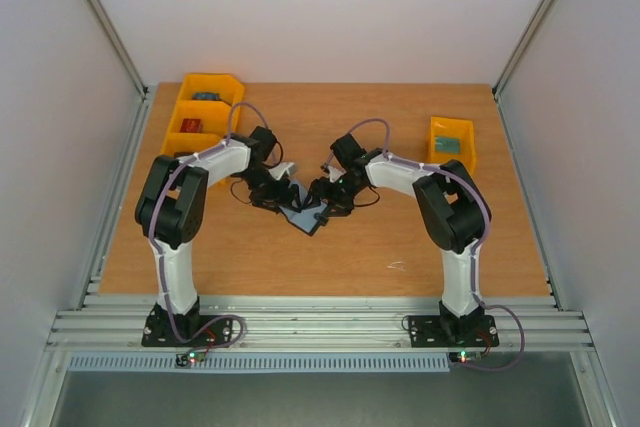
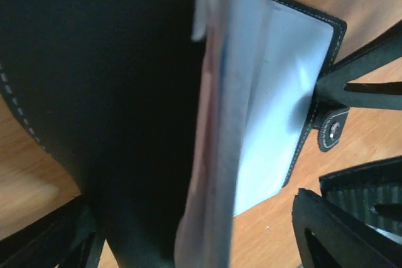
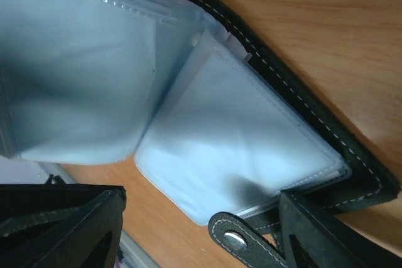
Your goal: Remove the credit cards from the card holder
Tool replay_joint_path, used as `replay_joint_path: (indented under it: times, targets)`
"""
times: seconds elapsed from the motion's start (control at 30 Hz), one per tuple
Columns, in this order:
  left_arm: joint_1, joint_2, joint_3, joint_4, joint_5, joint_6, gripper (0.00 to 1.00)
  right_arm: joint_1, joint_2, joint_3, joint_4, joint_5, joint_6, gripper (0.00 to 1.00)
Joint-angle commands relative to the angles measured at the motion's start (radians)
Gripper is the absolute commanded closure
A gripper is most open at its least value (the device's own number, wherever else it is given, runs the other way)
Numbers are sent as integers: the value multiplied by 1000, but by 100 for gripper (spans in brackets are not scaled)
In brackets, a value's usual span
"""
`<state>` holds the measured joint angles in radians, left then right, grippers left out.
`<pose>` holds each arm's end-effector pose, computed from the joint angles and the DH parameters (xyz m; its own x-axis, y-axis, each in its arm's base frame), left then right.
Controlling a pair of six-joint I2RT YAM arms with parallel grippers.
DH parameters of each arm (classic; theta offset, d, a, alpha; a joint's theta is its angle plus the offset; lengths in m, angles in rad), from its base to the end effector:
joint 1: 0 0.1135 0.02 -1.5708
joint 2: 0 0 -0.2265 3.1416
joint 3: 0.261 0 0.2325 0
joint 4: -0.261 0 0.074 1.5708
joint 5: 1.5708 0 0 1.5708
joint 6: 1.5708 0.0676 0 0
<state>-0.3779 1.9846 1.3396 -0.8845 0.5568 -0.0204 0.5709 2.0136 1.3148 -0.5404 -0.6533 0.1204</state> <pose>0.2955 -0.1557 0.1025 -0.9353 0.3527 -0.0305 0.3145 0.7883 -0.5288 0.2884 0.2341 0.0989 -0.8614 -0.4398 -0.2542 -0.4957 0.6185 0.6096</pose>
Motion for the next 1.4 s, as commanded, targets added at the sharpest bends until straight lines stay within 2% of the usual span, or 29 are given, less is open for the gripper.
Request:
replay_joint_path:
  times: [0.0, 0.07, 0.1, 0.23, 0.3, 0.47, 0.73, 0.9, 1.07, 1.13, 1.23, 1.37]
  targets:
    - [-17, 59, -18, 39, 90, -16, 23, -3, 57, 13, 168, -119, 88, 32]
    - [-18, 62, -12, 36, 94, -15, 35, -5, 62, 24, 198, -136, 111, 33]
    - [-19, 63, -10, 35, 95, -15, 44, -6, 61, 29, 202, -141, 115, 33]
    - [-18, 59, -14, 34, 76, -3, 93, -18, 25, 21, 241, -154, 136, 34]
    - [-18, 51, -11, 30, 50, 2, 99, -36, -9, 1, 267, -157, 149, 34]
    - [-17, -14, 52, -32, 42, 57, 100, -103, -141, -64, 289, -167, 141, 34]
    - [-7, -231, 242, -196, 57, 212, 100, -183, -416, -42, 18, -102, -150, 27]
    - [12, -332, 452, -314, 136, 279, 100, -189, -585, 30, -73, -72, -290, 25]
    - [48, -378, 702, -389, 350, 300, 100, -189, -696, 82, 3, -159, -296, 25]
    - [58, -393, 761, -398, 412, 298, 100, -188, -731, 85, 47, -140, -254, 29]
    - [60, -392, 847, -424, 442, 296, 100, -174, -762, 107, 78, -55, -183, 37]
    - [63, -386, 956, -427, 490, 259, 100, -111, -801, 101, 179, -60, -185, 36]
